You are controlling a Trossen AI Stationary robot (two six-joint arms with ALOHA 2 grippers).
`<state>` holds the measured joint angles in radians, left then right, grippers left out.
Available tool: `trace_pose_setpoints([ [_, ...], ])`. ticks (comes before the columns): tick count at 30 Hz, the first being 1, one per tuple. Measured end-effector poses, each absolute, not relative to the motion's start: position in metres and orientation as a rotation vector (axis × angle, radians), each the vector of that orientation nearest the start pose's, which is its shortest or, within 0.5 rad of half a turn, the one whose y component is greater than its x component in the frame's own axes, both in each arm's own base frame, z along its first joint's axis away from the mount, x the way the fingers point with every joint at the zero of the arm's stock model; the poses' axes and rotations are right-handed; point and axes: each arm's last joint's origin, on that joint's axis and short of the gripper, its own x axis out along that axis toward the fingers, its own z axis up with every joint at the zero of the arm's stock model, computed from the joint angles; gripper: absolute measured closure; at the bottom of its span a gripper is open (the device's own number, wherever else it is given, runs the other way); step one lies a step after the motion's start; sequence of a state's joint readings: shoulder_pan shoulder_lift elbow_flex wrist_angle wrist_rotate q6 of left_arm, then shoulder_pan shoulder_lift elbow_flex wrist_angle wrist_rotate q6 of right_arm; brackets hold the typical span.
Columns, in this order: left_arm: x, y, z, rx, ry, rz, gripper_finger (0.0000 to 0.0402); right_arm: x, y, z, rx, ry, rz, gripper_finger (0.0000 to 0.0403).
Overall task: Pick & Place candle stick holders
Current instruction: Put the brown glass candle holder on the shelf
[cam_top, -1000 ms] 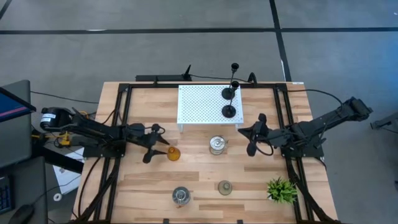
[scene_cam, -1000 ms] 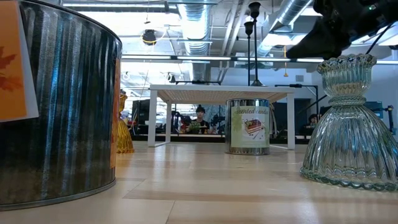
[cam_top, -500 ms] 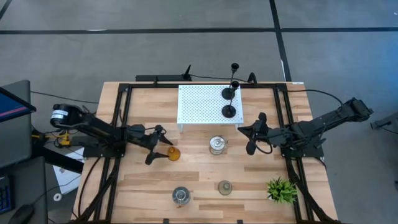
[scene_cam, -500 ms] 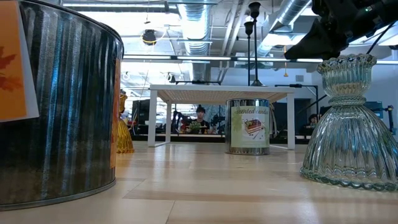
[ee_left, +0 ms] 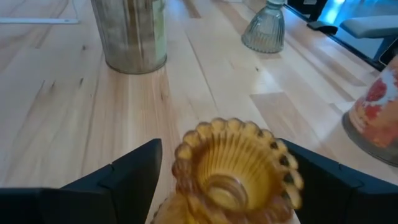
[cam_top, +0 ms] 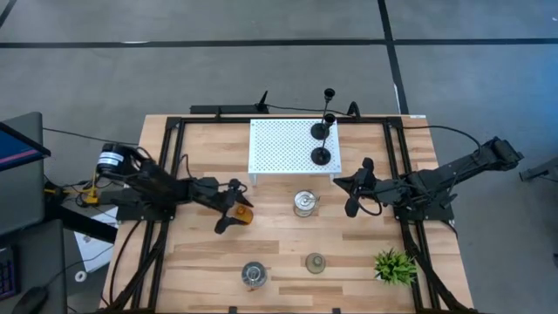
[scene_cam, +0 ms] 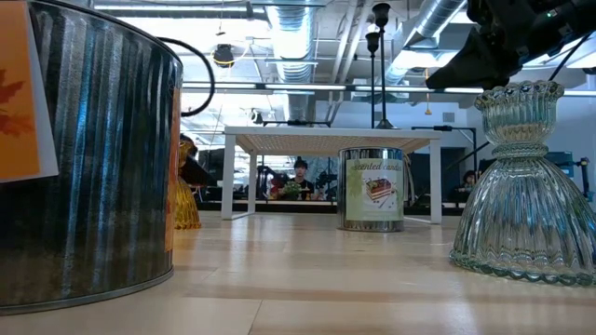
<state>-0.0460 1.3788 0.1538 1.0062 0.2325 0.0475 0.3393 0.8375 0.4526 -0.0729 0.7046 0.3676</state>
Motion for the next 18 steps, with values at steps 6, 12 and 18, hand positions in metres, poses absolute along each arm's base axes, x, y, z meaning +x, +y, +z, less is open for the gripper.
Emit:
trace_pose_setpoints([
  [6,0.2064,-0.0161,0.1273,0.024,0.239,-0.283,0.0101,0.1698,0.04,0.2234,0.128,0.328,-0.425,0.0402],
  [12,0.2065,-0.0161,0.1266,0.006,0.245,-0.281,0.0101,0.1697,0.0401,0.2234,0.128,0.328,-0.425,0.0402],
  [18,0.2066,-0.0161,0.1269,-0.005,0.243,-0.279,0.0098,0.1697,0.0401,0.2234,0.128,0.328,-0.425,0.0402],
])
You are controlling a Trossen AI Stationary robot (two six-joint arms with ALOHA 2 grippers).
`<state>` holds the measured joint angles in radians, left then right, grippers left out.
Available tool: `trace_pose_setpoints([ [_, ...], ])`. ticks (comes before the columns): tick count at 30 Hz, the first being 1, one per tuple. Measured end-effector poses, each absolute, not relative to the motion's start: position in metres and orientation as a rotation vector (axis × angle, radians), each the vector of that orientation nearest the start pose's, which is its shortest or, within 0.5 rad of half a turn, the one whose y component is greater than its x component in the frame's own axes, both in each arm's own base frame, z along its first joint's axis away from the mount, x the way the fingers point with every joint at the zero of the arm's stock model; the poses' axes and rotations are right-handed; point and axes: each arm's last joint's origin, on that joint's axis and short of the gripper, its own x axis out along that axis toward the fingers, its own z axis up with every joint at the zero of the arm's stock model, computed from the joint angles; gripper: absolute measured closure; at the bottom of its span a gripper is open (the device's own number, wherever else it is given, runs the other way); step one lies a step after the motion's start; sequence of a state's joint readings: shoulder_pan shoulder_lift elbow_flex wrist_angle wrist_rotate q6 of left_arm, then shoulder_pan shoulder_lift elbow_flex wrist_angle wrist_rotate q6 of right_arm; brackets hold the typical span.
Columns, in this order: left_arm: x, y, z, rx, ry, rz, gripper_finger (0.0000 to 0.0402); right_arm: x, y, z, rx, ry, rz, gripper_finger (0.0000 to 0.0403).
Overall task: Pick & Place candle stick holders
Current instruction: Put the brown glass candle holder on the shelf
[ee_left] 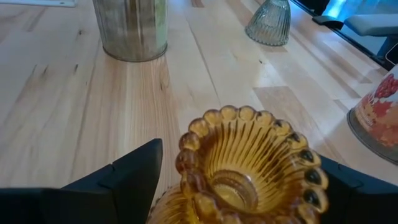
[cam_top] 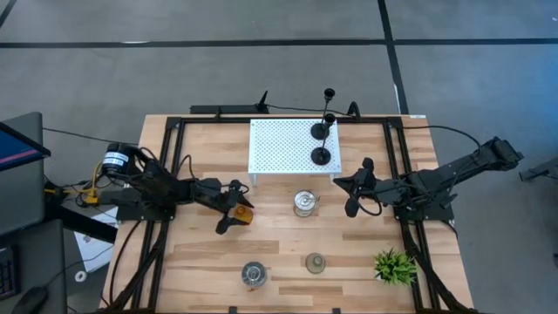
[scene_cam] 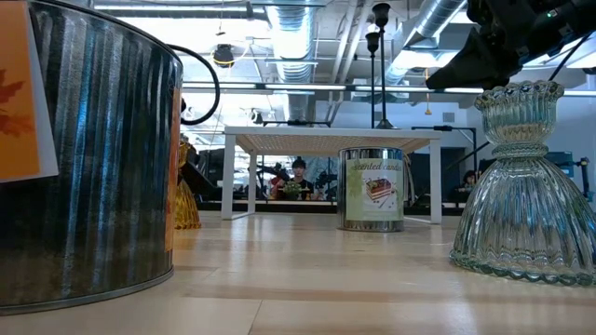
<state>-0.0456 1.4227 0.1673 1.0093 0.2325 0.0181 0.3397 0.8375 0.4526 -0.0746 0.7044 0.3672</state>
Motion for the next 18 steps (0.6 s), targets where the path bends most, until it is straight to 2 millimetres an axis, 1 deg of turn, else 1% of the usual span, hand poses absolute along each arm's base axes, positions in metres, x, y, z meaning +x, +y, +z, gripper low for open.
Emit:
trace_pose_setpoints([
  [6,0.2067,-0.0161,0.1273,-0.002,0.239,-0.279,0.0117,0.1697,0.0401,0.2234,0.128,0.328,-0.425,0.0402],
  [18,0.2069,-0.0149,0.1277,-0.004,0.235,-0.273,0.0192,0.1693,0.04,0.2226,0.122,0.337,-0.426,0.0402],
])
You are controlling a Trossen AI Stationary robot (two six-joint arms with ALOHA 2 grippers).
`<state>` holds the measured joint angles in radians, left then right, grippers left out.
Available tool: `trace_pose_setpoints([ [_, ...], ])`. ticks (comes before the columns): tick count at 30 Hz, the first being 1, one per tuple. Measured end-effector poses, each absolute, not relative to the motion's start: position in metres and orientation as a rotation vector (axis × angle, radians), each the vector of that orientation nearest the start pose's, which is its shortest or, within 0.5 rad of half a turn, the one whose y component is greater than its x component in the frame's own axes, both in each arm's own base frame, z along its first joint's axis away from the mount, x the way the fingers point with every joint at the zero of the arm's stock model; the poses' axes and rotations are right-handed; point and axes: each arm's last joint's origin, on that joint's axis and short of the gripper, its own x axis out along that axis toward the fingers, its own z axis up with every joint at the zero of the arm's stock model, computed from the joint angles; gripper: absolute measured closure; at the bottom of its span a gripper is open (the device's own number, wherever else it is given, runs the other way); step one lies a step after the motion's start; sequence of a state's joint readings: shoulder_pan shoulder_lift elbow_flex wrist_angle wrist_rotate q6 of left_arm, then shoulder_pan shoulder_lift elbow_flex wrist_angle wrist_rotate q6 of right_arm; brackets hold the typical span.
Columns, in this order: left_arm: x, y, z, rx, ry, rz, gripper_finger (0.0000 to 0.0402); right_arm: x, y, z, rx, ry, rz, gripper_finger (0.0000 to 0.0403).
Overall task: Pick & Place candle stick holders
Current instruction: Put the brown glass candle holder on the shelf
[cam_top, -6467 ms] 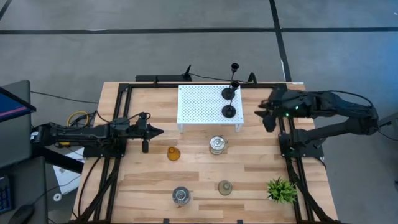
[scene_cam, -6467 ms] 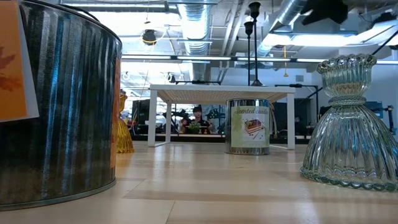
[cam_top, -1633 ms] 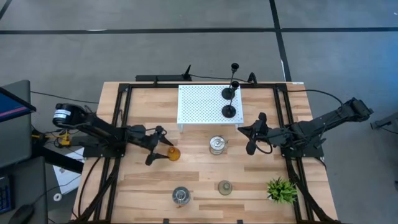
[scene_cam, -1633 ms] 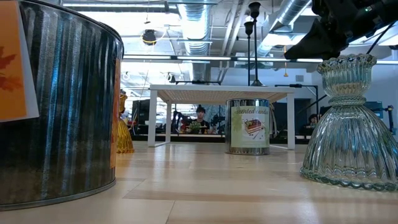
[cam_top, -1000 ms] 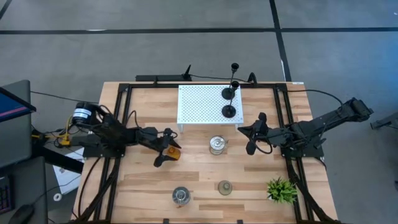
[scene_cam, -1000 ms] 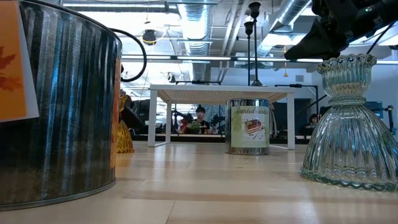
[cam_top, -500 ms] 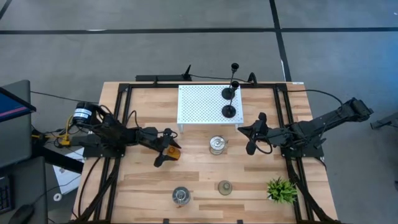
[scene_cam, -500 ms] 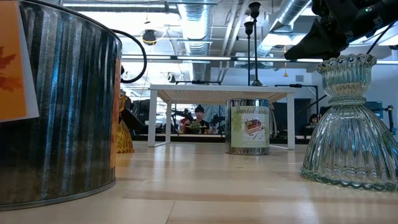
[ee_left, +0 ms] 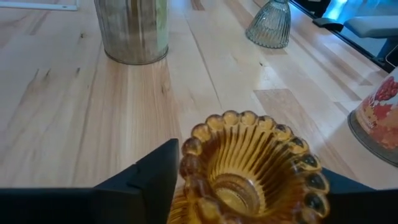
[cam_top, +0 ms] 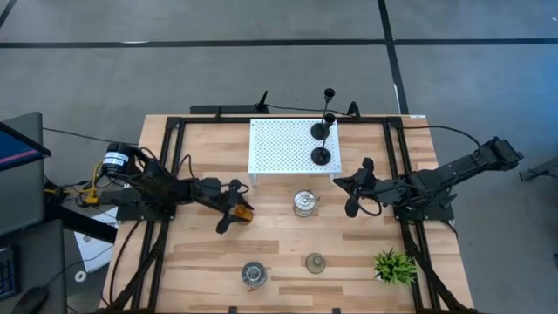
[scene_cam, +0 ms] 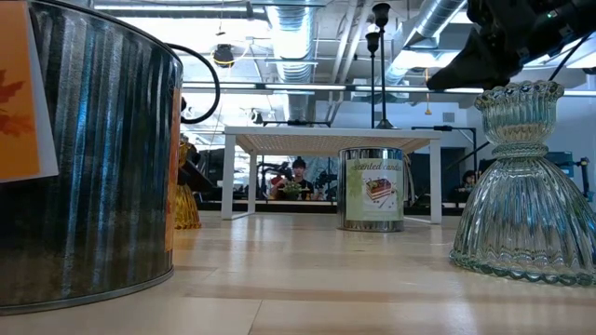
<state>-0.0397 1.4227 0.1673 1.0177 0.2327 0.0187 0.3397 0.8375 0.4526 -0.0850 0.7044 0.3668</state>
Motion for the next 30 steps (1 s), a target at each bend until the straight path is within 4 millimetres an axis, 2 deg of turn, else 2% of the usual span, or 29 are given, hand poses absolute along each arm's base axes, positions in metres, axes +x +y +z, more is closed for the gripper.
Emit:
trace_pose_setpoints([
  [18,0.208,-0.007,0.131,-0.07,0.208,-0.226,0.0259,0.168,0.04,0.22,0.106,0.362,-0.429,0.0402],
  [30,0.204,-0.007,0.147,-0.133,0.145,-0.225,0.0273,0.168,0.039,0.219,0.098,0.375,-0.432,0.0402],
])
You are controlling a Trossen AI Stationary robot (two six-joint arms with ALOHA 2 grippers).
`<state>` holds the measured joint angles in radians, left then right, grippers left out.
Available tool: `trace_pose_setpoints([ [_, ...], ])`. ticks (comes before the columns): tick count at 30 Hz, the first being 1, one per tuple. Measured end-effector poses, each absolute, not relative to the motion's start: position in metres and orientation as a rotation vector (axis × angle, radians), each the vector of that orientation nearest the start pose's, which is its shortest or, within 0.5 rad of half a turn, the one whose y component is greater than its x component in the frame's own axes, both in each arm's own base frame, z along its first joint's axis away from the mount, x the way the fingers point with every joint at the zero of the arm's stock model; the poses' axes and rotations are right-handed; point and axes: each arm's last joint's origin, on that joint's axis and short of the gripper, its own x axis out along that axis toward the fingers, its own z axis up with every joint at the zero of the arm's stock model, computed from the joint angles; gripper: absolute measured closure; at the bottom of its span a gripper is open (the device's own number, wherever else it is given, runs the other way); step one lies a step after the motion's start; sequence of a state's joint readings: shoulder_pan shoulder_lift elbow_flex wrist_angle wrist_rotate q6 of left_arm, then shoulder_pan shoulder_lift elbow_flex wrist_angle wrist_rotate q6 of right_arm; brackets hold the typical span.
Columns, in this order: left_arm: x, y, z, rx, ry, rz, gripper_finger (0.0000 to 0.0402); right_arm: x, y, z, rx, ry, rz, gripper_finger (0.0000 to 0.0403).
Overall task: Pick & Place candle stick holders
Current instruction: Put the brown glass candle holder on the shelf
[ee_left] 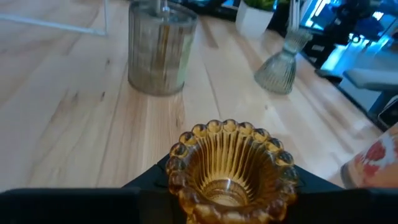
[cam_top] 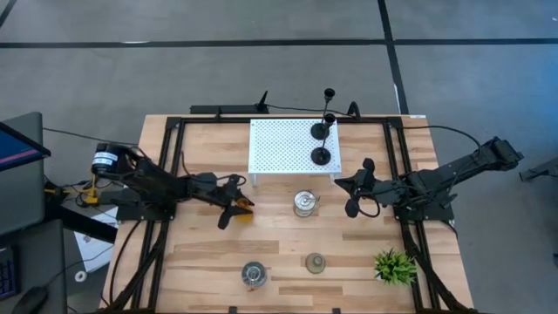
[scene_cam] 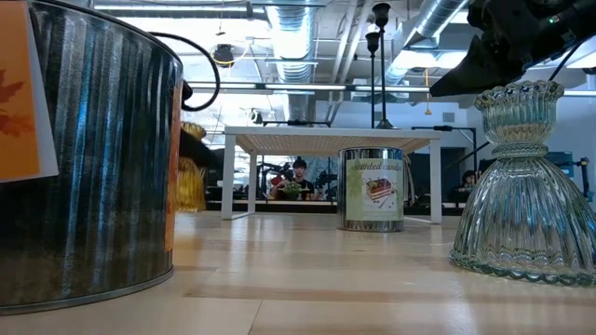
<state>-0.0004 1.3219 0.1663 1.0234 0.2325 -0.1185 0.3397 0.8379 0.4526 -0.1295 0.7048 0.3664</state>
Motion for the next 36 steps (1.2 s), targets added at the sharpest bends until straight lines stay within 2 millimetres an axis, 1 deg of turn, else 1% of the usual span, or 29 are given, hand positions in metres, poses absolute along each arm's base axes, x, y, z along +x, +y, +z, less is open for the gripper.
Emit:
trace_pose_setpoints([
  [6,0.205,-0.007,0.162,-0.181,0.091,-0.223,0.0273,0.168,0.039,0.219,0.099,0.374,-0.431,0.0402],
  [12,0.221,-0.006,0.182,-0.23,0.173,-0.204,0.0273,0.168,0.039,0.219,0.097,0.376,-0.432,0.0402],
  [15,0.228,-0.006,0.201,-0.233,0.169,-0.204,0.0273,0.167,0.039,0.219,0.094,0.38,-0.432,0.0402],
  [21,0.236,-0.006,0.251,-0.217,0.1,-0.209,0.0273,0.167,0.039,0.219,0.082,0.383,-0.43,0.0402],
  [26,0.241,-0.005,0.284,-0.114,0.08,-0.202,0.0273,0.167,0.039,0.218,0.065,0.388,-0.429,0.0402],
  [28,0.243,-0.001,0.298,-0.073,0.056,-0.186,0.0273,0.167,0.039,0.218,0.061,0.389,-0.429,0.0402],
  [30,0.244,0.008,0.309,-0.053,0.041,-0.122,0.0273,0.167,0.039,0.218,0.059,0.39,-0.428,0.0402],
  [33,0.244,0.027,0.319,-0.034,0.022,0.004,0.0273,0.167,0.039,0.218,0.057,0.392,-0.429,0.0402],
  [36,0.243,0.046,0.328,-0.03,-0.006,0.082,0.0273,0.167,0.039,0.218,0.057,0.393,-0.429,0.0402],
])
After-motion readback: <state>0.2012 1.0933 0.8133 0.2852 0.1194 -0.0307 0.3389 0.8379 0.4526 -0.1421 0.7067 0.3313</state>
